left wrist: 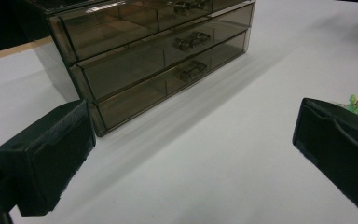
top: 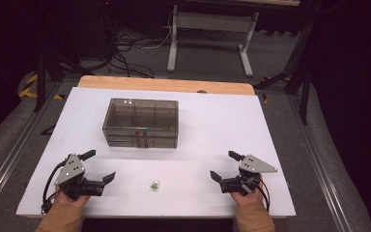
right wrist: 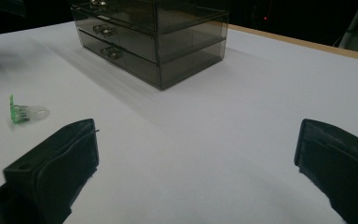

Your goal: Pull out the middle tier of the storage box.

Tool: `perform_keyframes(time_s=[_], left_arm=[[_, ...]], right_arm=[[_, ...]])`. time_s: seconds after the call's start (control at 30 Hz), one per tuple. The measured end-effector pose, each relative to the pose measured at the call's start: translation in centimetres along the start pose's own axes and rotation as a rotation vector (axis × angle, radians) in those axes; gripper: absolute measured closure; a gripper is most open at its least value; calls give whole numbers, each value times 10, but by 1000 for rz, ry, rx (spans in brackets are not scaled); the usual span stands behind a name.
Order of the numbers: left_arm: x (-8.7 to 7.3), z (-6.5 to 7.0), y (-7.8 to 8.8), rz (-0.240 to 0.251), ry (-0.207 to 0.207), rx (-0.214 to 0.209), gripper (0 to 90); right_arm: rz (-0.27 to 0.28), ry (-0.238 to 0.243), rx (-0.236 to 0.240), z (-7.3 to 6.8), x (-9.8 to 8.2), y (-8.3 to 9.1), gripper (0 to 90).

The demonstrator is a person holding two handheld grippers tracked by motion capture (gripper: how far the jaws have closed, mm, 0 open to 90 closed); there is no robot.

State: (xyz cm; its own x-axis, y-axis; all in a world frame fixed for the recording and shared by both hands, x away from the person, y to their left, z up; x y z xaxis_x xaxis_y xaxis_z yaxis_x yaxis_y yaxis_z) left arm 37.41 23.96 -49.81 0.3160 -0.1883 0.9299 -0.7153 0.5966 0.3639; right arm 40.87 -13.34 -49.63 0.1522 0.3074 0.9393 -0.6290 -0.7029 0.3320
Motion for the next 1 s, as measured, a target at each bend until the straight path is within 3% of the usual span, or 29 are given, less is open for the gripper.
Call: perform_keyframes(time_s=[0.2,0.23,0.43,0.57,0.7,0.87,1.0], left_arm=[[6,-1,-1,4,20,-6,1],[9,2,-2,2,18,-35,1],[18,6,-6,10,2,-46,2],[16,9,-11,-12,-15,-54,2],[16,10,-14,-32,-7,-56,4],[24,15,-18,-26,18,-92,5],[27,17,-20,-30,6,-102,5]], right_arm=[[4,-2,1,1,-1,-1,0],[6,-1,2,1,-1,-1,0],[3,-5,8,1,-2,-1,0],[-3,-1,9,0,-3,-2,0],[-5,-4,10,0,-3,-2,0],[-7,-3,6,0,-3,-2,0],[-13,-7,9,0,-4,-3,0]])
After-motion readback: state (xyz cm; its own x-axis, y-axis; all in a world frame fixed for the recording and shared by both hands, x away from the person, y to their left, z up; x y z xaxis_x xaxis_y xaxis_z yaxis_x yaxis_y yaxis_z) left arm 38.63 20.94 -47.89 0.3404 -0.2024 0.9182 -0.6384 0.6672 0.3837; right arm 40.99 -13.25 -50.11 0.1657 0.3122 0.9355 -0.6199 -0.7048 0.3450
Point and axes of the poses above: each handheld gripper's, and its own axes: y roughly backward along the jaws, x roughly out of its top, z roughly to its right, the point moved 10 cm from there along -y, roughly forward along the jaws, and after that the axes turned 6 degrees about y, right-handed, at the moved point
